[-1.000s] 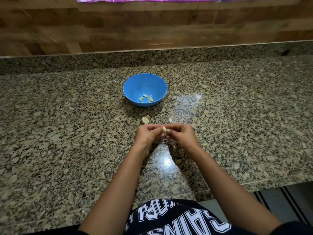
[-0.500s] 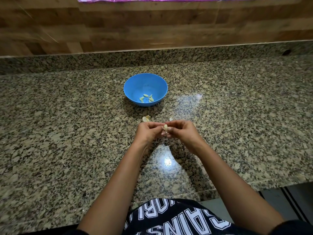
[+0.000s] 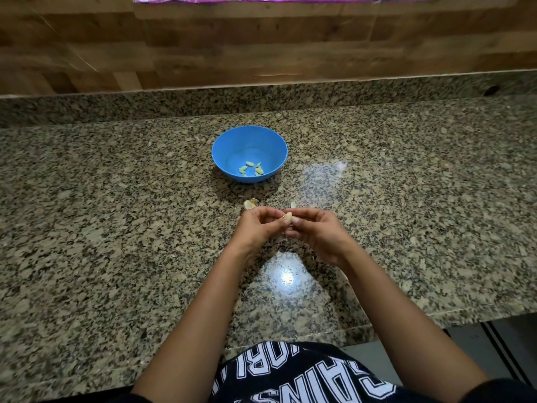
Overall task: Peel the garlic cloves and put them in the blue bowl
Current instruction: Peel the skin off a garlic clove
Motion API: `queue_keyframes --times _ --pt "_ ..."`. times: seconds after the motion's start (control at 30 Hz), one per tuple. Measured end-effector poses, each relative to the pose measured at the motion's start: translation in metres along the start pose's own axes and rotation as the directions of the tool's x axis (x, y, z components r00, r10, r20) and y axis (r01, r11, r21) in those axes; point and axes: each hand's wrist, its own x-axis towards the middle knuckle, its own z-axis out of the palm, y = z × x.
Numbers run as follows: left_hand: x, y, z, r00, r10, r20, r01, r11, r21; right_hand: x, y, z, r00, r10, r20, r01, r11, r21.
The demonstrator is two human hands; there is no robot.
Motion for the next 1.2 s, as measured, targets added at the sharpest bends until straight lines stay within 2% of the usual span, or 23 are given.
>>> queue_keyframes --times 0.23,0.47,0.63,0.83,0.97,1.03,1.2 --pt "0.001 0.001 -0.003 0.998 0.003 0.060 -0.004 1.000 0.007 0.000 -0.003 0.000 1.000 0.019 0.007 -0.020 0.999 0.044" --pt "-0.001 -0.003 -0.006 1.000 0.004 0.014 -0.005 0.999 0.054 0.003 -0.003 0.001 0.995 0.024 -0.101 -0.009 0.989 0.149" --pt "-0.001 -0.008 -0.005 0.990 0.095 -0.100 -0.061 0.951 0.303 0.002 -0.002 -0.001 0.997 0.064 -0.053 -0.054 0.983 0.175" --pt "-0.001 -0.007 0.002 0.976 0.195 -0.093 -0.132 0.879 0.457 0.005 0.001 -0.006 0.994 0.040 -0.103 -0.025 0.989 0.143" --pt "0.003 -0.007 0.009 0.964 0.252 -0.091 -0.141 0.765 0.628 0.007 0.005 -0.007 0.992 0.007 -0.129 0.002 0.997 0.072" --pt "0.006 -0.007 0.011 0.955 0.289 -0.064 -0.168 0.706 0.688 0.010 0.005 -0.008 0.982 -0.030 -0.187 0.032 0.999 0.007" --pt "0.018 -0.011 0.015 0.933 0.360 -0.024 -0.215 0.608 0.764 0.028 -0.007 -0.014 0.920 -0.172 -0.353 0.057 0.947 -0.315"
